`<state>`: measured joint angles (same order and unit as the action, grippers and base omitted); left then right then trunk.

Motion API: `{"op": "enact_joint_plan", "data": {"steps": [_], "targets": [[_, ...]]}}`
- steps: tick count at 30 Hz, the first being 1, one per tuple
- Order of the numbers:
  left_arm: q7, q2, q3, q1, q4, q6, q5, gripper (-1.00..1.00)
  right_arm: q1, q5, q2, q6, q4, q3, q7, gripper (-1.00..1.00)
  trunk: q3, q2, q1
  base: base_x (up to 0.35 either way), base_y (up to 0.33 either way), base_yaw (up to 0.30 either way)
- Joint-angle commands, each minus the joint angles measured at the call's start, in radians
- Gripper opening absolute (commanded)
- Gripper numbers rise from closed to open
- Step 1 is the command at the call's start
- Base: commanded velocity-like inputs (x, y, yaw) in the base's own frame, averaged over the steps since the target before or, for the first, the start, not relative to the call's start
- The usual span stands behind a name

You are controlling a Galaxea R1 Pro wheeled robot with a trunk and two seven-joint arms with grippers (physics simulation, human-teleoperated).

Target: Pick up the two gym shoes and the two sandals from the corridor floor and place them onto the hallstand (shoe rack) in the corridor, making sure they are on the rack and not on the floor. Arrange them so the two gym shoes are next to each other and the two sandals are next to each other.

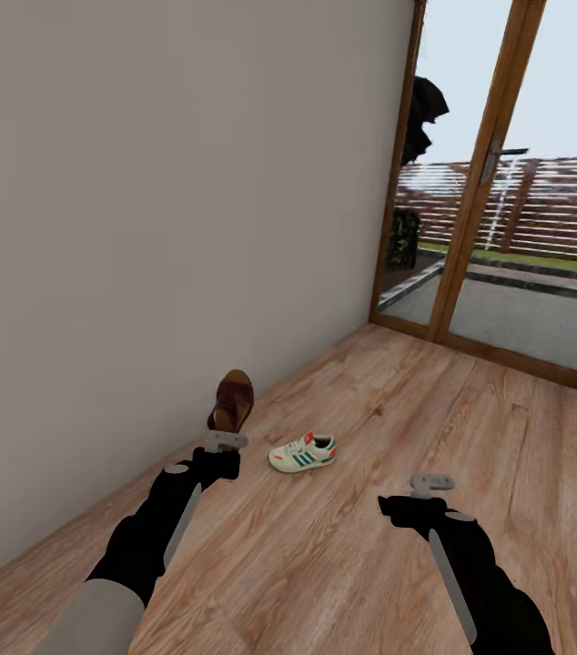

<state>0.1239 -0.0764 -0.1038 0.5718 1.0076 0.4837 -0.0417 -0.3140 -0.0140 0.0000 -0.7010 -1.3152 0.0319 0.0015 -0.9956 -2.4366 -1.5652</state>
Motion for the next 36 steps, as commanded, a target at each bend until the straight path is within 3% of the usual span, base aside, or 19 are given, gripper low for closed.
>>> {"op": "enact_joint_plan", "data": {"steps": [1, 36], "targets": [[0.006, 0.0, 0.001, 0.0, 0.002, 0.006, -0.007, -1.0, 0.0, -0.001, 0.0, -0.005, -0.001, 0.0, 0.0, 1.0, 0.0, 0.0, 0.0, 0.288, -0.15, -0.213], [0.006, -0.001, 0.001, 0.0, 0.002, 0.006, -0.007, -1.0, 0.0, -0.001, 0.0, -0.005, -0.001, 0.0, 0.0, 1.0, 0.033, 0.0, 0.0, 0.286, -0.168, -0.212]]}}
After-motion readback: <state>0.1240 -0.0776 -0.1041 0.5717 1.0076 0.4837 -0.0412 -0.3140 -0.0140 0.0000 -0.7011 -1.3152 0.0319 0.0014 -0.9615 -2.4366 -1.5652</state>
